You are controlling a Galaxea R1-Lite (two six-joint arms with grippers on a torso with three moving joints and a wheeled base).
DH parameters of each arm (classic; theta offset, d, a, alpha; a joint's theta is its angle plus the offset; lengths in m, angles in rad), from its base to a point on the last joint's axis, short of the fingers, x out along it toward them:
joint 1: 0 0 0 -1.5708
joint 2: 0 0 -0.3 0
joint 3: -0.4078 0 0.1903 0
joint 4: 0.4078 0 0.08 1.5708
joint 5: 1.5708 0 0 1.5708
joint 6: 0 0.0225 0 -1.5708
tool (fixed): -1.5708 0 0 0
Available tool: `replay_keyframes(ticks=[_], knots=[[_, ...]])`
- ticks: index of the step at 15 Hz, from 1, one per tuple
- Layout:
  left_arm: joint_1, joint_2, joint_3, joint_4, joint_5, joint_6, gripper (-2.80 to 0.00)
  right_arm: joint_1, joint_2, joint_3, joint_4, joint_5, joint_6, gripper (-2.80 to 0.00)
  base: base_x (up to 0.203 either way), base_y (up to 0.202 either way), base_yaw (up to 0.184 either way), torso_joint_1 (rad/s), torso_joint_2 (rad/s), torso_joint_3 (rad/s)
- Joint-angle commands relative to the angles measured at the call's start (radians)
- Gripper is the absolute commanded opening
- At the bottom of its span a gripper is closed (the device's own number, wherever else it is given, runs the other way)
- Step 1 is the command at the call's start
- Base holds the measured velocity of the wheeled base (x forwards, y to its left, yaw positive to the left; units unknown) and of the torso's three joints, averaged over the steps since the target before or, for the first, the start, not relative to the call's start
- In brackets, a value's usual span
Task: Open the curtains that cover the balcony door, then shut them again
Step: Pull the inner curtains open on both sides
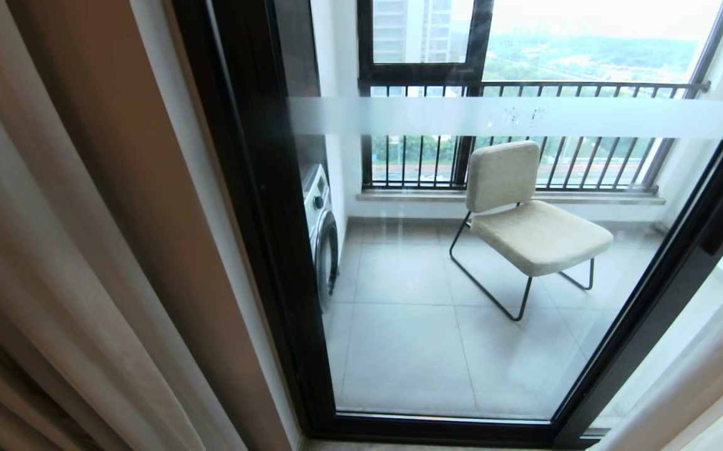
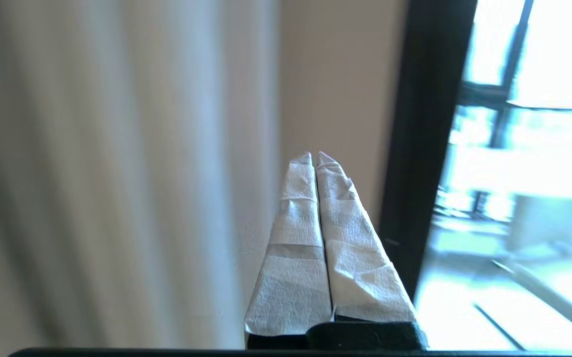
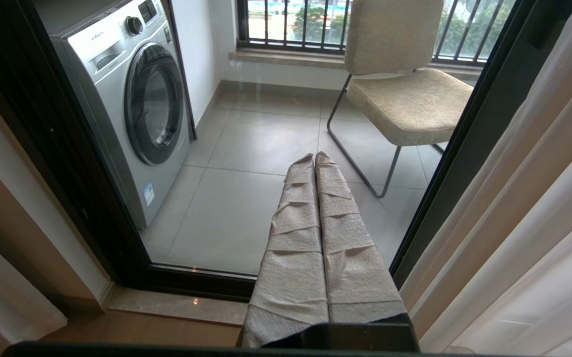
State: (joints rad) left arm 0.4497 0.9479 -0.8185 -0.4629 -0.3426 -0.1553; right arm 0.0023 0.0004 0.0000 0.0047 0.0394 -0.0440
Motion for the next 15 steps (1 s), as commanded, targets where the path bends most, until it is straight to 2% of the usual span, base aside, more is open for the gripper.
replay_keyframes(ticks=[1,2,3,4,7,9,15], knots=[[-0.253,-0.022,0.006,0.114,0.043,0.037,-2.80,-0.001,0.000,0.000,0.000,0.001,0.000,-2.80,0.000,0.000,0.000,0.000,0.00,0.000],[-0.352,-0.045,0.009,0.203,0.101,0.074,-2.80,0.000,0.000,0.000,0.000,0.001,0.000,-2.80,0.000,0.000,0.000,0.000,0.00,0.000],[-0.418,-0.085,0.022,0.277,0.170,0.112,-2.80,0.000,0.000,0.000,0.000,0.001,0.000,-2.80,0.000,0.000,0.000,0.000,0.00,0.000],[-0.446,-0.131,0.054,0.315,0.210,0.138,-2.80,0.000,0.000,0.000,0.000,0.001,0.000,-2.80,0.000,0.000,0.000,0.000,0.00,0.000],[-0.381,-0.235,0.174,0.340,0.236,0.158,-2.80,0.001,0.000,0.000,0.000,0.001,0.000,-2.80,0.000,0.000,0.000,0.000,0.00,0.000],[-0.363,-0.329,0.289,0.342,0.237,0.159,-2.80,-0.001,0.000,0.000,0.000,0.001,0.000,-2.80,0.000,0.000,0.000,0.000,0.00,0.000],[-0.389,-0.668,0.699,0.341,0.244,0.160,-2.80,0.000,0.000,0.000,0.000,0.001,0.000,-2.80,0.000,0.000,0.000,0.000,0.00,0.000]])
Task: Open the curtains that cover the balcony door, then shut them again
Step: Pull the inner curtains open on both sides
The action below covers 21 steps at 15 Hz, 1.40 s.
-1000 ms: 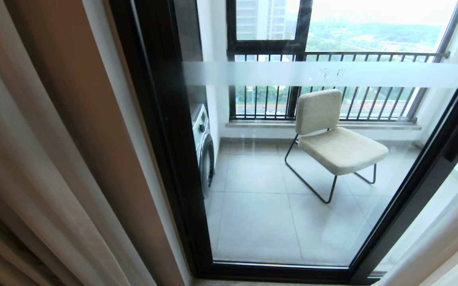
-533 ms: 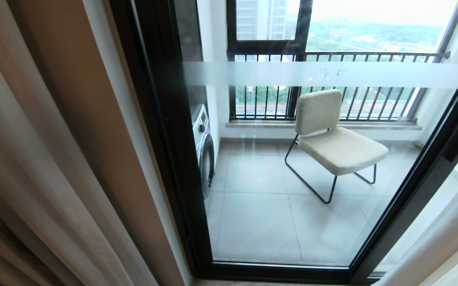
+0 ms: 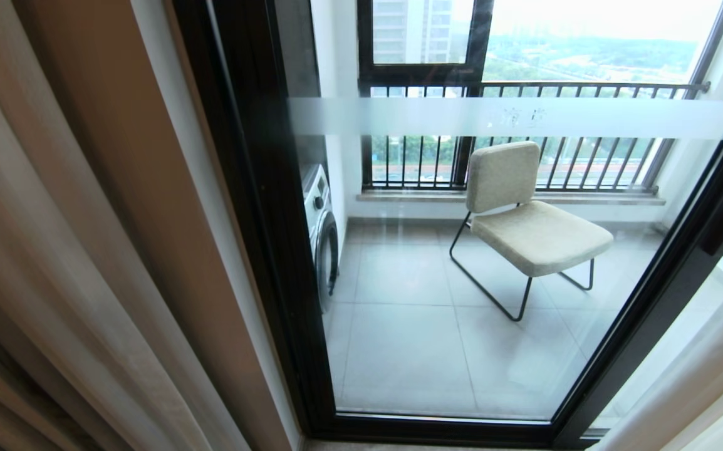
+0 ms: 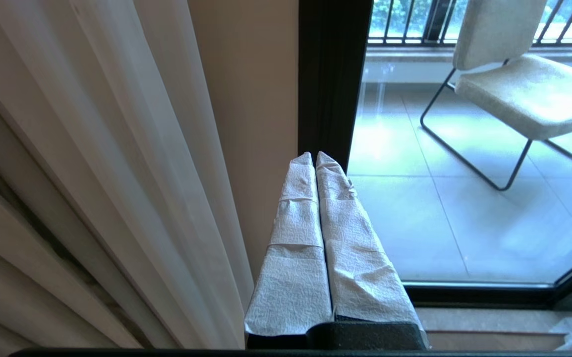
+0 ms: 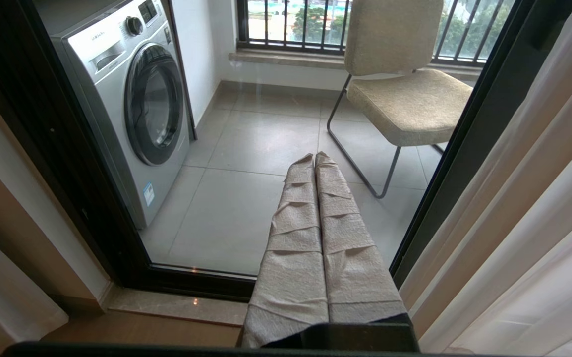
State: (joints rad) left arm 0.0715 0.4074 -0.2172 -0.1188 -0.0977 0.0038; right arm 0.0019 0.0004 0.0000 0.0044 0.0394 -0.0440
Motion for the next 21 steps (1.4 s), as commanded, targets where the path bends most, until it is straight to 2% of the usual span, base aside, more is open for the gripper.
replay_keyframes(ticks=[1,3,5,8,21], knots=[[-0.021,-0.152,0.144,-0.008,0.000,0.001,-2.80,0.001,0.000,0.000,0.000,0.001,0.000,-2.80,0.000,0.000,0.000,0.000,0.00,0.000],[-0.057,-0.222,0.206,-0.013,0.008,0.000,-2.80,0.000,0.000,0.000,0.000,0.001,0.000,-2.80,0.000,0.000,0.000,0.000,0.00,0.000],[-0.064,-0.284,0.216,0.011,0.044,-0.001,-2.80,0.001,0.000,0.000,0.000,0.001,0.000,-2.80,0.000,0.000,0.000,0.000,0.00,0.000],[-0.068,-0.406,0.217,0.116,0.092,0.003,-2.80,0.001,0.000,0.000,0.000,0.001,0.000,-2.80,0.000,0.000,0.000,0.000,0.00,0.000],[-0.068,-0.406,0.217,0.111,0.102,0.002,-2.80,0.000,0.000,0.000,0.000,0.001,0.000,-2.80,0.000,0.000,0.000,0.000,0.00,0.000]])
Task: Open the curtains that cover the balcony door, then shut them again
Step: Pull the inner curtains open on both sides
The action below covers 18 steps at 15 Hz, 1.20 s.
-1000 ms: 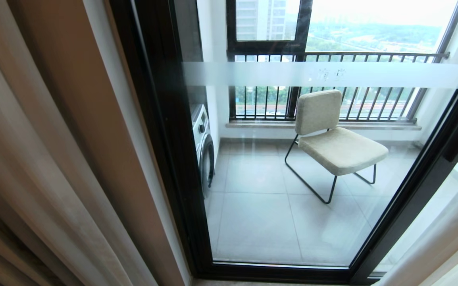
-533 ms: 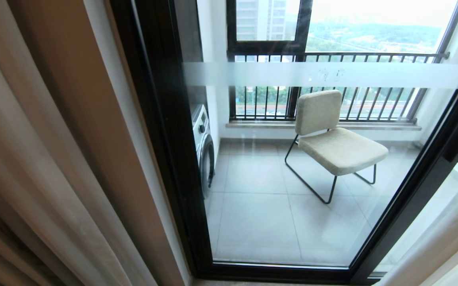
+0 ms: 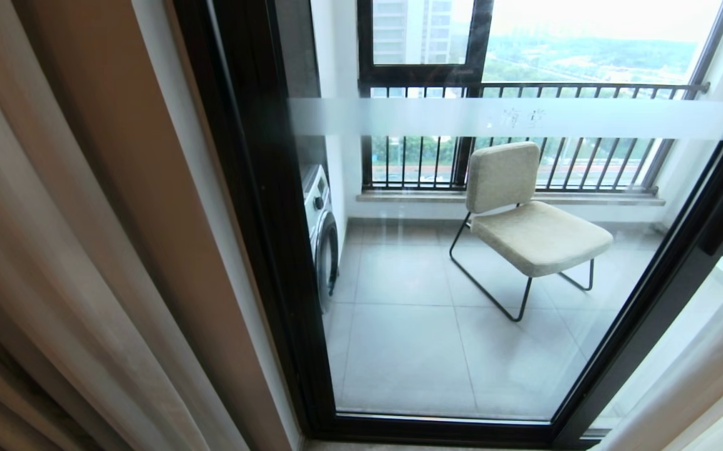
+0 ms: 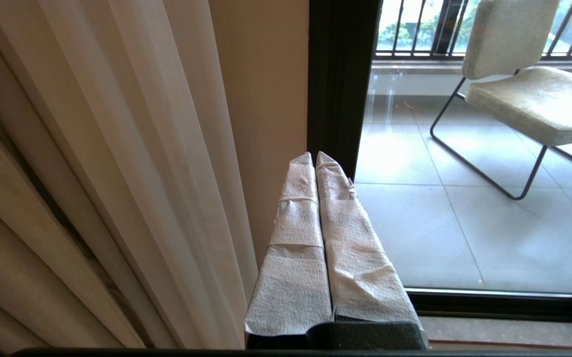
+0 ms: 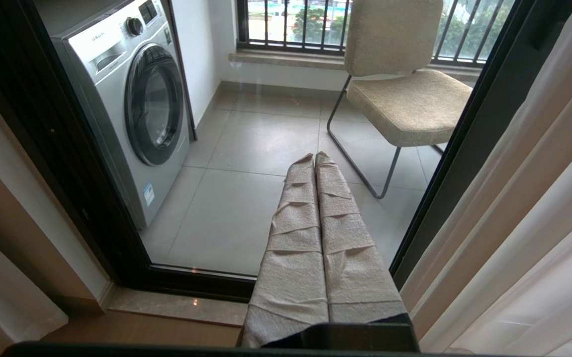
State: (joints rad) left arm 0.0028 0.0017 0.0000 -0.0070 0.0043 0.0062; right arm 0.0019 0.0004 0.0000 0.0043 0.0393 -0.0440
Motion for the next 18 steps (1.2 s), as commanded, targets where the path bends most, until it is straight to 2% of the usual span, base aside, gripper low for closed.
replay_keyframes(ticks=[1,18], knots=[[0.000,0.000,0.000,-0.001,0.000,-0.002,-2.80,0.001,0.000,0.000,0.000,0.001,0.000,-2.80,0.000,0.000,0.000,0.000,0.00,0.000],[0.000,0.000,0.000,-0.001,-0.001,-0.006,-2.80,0.001,0.000,0.000,0.000,0.001,0.000,-2.80,0.000,0.000,0.000,0.000,0.00,0.000]])
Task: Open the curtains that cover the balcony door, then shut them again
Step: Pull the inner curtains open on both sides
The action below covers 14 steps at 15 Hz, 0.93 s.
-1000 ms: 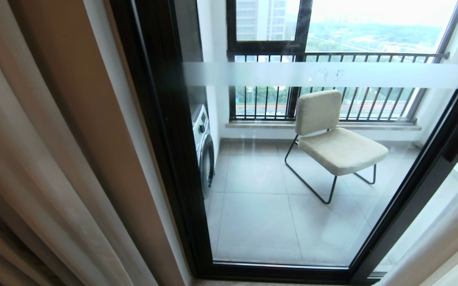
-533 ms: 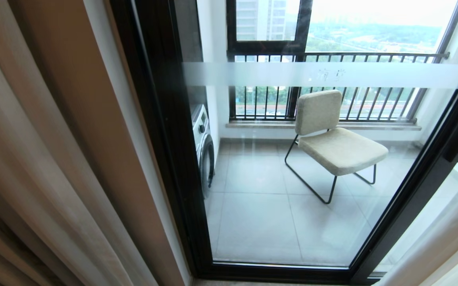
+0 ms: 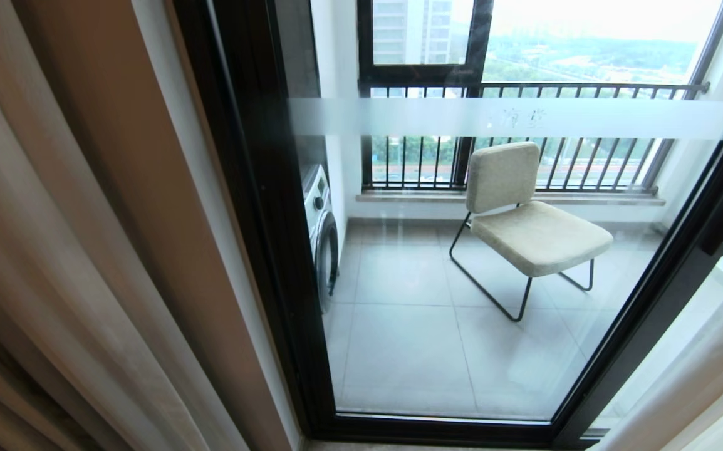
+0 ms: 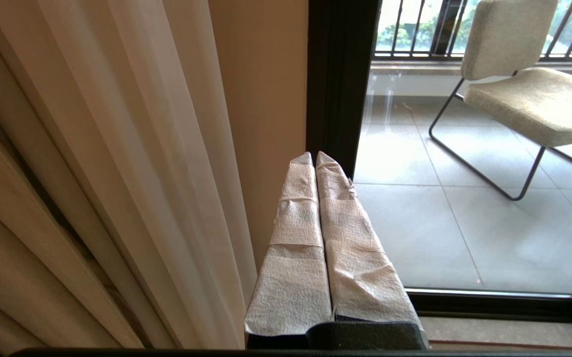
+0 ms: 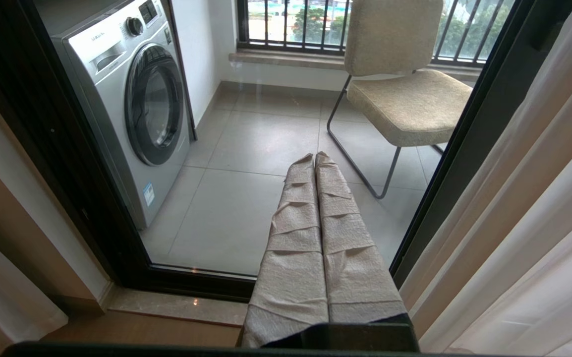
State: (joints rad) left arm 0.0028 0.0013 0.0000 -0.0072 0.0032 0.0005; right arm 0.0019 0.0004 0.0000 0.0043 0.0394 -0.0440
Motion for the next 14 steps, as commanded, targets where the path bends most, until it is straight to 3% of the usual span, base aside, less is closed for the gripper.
replay_keyframes(ticks=[1,14], knots=[[0.000,0.000,0.000,0.000,0.000,-0.001,-2.80,0.001,0.000,0.000,0.000,0.001,-0.001,-2.80,0.000,0.000,0.000,0.000,0.00,0.000],[0.000,0.000,0.000,0.000,0.000,0.001,-2.80,0.000,0.000,0.000,0.000,0.001,-0.001,-2.80,0.000,0.000,0.000,0.000,0.00,0.000]])
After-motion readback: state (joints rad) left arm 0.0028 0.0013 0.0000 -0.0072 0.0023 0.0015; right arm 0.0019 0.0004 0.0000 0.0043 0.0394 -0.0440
